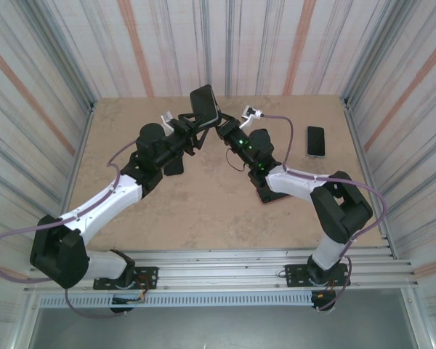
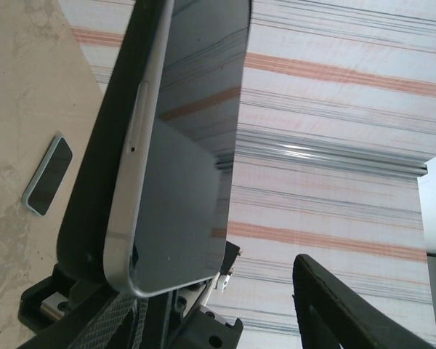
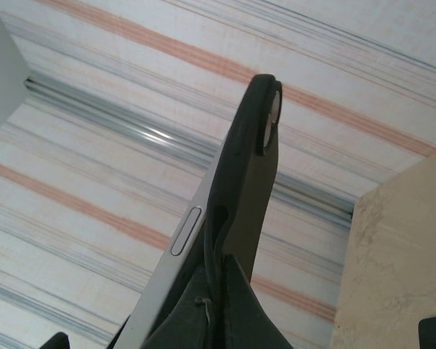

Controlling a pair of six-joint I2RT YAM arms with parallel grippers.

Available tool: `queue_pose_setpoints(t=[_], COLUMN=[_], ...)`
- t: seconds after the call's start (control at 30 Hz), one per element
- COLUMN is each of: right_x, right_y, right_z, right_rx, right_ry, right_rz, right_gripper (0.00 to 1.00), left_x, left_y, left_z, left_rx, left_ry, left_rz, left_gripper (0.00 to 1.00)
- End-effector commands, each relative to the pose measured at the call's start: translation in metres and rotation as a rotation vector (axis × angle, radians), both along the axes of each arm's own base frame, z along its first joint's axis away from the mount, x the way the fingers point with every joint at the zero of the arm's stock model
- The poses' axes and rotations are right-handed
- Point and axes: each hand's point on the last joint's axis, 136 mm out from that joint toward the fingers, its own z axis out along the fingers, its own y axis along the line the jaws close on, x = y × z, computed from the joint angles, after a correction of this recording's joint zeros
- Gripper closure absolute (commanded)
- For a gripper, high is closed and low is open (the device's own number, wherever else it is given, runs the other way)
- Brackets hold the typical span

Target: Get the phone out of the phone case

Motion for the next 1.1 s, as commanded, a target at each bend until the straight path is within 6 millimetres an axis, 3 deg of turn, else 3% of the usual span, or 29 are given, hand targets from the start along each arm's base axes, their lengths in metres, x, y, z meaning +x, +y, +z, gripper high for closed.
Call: queue_pose_setpoints(t=[0.0,0.27,0.63,0.83,1.07], right_x=[-0.015,-0.023,-0.023,-0.018,-0.009], right_y=[0.009,0.016,0.016,0.012,0.01], right_z=[0.04,0.039,0.022,0.013,-0.015], right_rx=[0.055,0.088,0.067,-0.012,-0.164], right_ry=[-0.131,-0.131,-0.06,-0.019,0.099], right_rz=[0.031,0.008,-0.084,-0.159,-0.234], right_gripper=[1.0,1.0,1.0,1.0,1.0], left_x=[0.009,0.017,0.013,0.01,0.008], left_y=[0.008,0.016,0.018,0.019,0.01], left_z=[0.008,0.015,0.061,0.07,0.082], left_rx=[-0.025,-0.042,-0.061,-0.055,-0.066], left_ry=[-0.024,-0.003,-0.098,-0.124,-0.157], left_rz=[0.064,0.129,0.14,0.141,0.111], left_gripper=[0.44,0.54,0.93,0.97,0.97])
